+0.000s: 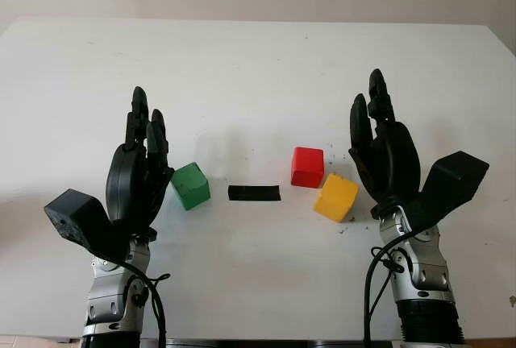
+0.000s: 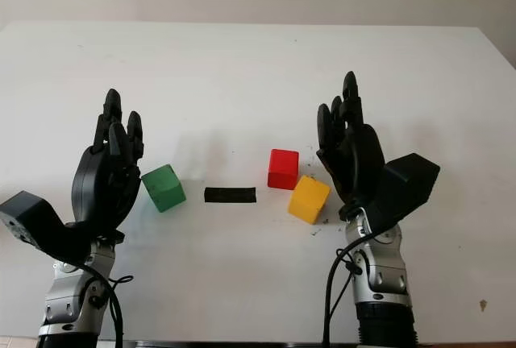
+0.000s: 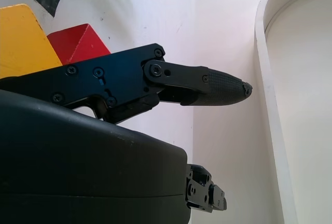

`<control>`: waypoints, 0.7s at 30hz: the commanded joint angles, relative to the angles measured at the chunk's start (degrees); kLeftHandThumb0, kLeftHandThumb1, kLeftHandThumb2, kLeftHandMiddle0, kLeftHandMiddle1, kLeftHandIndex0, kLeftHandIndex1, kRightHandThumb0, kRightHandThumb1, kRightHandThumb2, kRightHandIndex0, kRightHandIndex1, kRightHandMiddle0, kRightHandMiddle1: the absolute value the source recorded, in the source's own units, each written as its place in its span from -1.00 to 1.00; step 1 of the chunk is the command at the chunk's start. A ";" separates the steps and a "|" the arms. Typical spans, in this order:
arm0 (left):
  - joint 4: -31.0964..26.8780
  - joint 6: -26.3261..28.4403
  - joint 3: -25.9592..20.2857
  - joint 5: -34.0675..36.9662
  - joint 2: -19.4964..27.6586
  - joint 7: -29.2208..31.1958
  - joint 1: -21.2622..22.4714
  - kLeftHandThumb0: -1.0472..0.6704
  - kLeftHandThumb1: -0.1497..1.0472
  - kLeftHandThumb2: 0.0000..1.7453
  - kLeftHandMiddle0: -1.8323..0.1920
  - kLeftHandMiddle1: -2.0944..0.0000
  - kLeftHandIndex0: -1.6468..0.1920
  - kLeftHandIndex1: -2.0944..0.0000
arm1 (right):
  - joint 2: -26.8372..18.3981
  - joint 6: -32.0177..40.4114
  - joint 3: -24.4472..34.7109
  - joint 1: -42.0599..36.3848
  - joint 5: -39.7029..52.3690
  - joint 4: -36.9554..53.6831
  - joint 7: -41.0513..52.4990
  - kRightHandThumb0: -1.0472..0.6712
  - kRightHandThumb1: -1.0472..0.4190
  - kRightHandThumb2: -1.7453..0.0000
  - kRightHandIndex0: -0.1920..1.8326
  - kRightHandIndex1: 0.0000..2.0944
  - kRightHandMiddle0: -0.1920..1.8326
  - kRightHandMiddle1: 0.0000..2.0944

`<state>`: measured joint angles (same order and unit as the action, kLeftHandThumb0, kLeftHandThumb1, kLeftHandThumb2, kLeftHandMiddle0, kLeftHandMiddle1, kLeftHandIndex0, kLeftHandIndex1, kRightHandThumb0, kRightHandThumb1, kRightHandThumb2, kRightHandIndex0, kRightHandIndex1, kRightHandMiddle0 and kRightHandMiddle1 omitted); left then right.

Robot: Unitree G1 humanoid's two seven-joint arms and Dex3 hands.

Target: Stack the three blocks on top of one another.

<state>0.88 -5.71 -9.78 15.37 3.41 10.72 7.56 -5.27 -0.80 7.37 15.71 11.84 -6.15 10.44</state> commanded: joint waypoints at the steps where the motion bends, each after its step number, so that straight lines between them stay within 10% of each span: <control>1: -1.00 -0.37 0.15 -0.24 0.22 -0.12 -0.04 -0.66 1.00 -0.27 1.00 1.00 1.00 1.00 | -0.15 0.19 -0.01 -0.31 0.21 1.32 0.11 -0.54 -1.00 0.41 -1.00 -1.00 -1.00 -0.97; 13: 0.16 -1.14 0.36 -1.06 0.01 -0.56 1.14 -0.67 1.00 -0.25 1.00 1.00 1.00 1.00 | -4.11 0.10 2.20 4.35 0.90 -0.48 2.75 -0.54 -1.00 0.48 -0.98 -0.98 -0.95 -0.94; 21: 0.50 -1.69 0.25 -1.38 0.45 -0.65 1.34 -0.67 1.00 -0.25 1.00 1.00 1.00 1.00 | -22.33 -9.02 0.82 24.67 -7.21 -15.98 14.16 -0.49 -0.88 0.85 -0.80 -0.90 -0.75 -0.86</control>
<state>1.17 -6.64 -9.71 14.38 3.45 9.92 8.29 -24.68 -7.86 9.09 36.62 6.13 -19.81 23.30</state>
